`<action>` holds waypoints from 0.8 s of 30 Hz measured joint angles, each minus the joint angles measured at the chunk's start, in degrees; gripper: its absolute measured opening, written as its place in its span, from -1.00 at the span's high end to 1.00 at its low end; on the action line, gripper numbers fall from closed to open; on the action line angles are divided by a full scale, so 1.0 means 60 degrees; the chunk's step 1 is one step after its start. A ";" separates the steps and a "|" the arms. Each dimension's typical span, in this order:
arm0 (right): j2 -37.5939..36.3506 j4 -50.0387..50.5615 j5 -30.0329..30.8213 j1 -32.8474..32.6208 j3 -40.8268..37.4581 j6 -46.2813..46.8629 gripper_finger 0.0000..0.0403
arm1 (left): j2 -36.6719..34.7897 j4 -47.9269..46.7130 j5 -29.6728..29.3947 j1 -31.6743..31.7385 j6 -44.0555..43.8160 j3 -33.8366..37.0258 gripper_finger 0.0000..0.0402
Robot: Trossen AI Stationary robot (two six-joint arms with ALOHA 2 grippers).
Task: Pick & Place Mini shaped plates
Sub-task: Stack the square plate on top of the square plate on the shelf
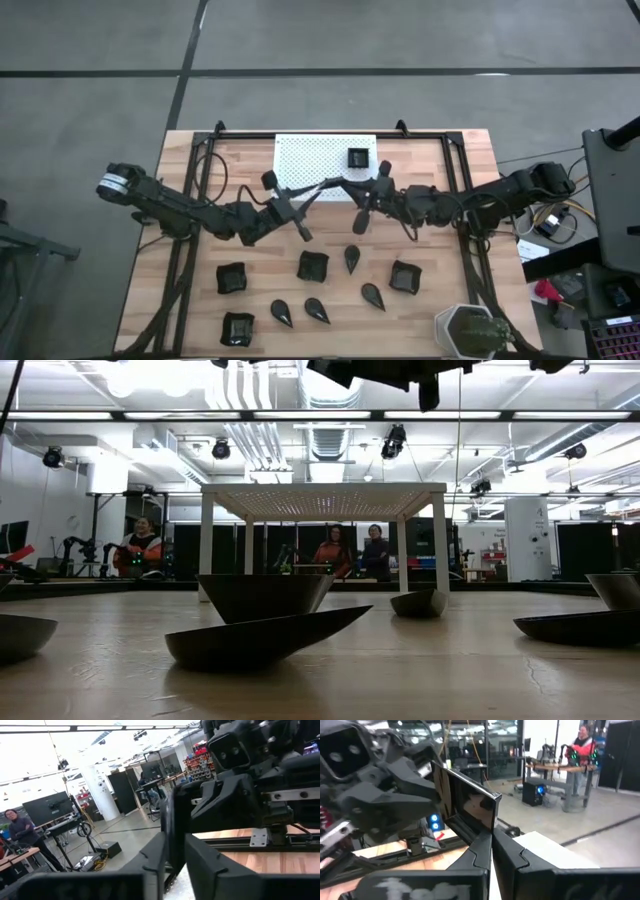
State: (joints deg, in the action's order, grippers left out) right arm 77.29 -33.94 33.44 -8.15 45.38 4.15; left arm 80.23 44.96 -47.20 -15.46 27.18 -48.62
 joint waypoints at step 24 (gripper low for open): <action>-0.1007 0.7843 -0.1277 0.1913 0.2845 0.4288 0.96 | -0.0290 -0.1894 0.1102 -0.0204 -0.2362 0.0697 0.15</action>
State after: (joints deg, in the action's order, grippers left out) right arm 71.24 13.12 25.78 3.33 62.45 29.88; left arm 78.48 33.59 -40.59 -16.69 13.01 -44.44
